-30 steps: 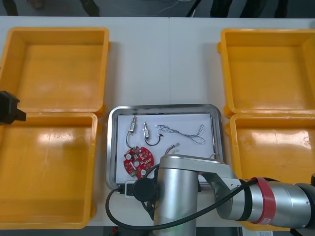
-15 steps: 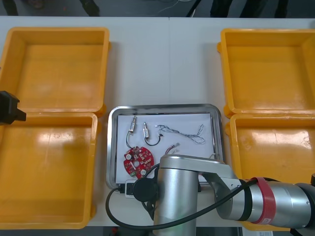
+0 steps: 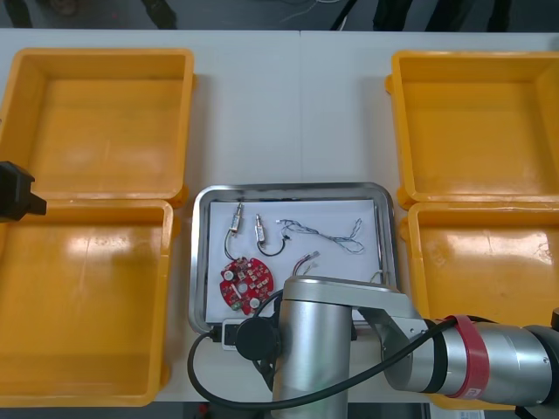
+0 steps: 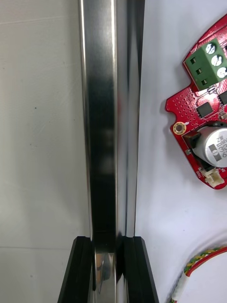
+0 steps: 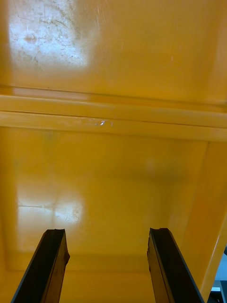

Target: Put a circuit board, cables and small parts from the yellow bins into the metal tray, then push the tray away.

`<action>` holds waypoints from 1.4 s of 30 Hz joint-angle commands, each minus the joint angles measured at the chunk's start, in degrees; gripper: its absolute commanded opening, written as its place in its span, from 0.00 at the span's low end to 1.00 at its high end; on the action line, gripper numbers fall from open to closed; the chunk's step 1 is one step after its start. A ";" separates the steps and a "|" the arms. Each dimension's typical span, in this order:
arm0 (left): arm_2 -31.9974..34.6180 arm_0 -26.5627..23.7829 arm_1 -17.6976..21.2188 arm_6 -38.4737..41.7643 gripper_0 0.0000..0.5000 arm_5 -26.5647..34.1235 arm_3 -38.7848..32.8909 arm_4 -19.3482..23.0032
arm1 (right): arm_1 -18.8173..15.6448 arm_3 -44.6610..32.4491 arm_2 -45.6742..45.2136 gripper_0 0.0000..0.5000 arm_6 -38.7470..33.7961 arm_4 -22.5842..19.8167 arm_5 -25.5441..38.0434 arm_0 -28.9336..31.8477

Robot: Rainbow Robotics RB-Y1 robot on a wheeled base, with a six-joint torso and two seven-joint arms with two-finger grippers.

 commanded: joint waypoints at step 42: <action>1.68 0.87 2.56 -3.67 1.00 0.39 -1.52 0.42 | -4.67 6.03 1.21 0.00 -2.12 -0.57 -10.37 -16.84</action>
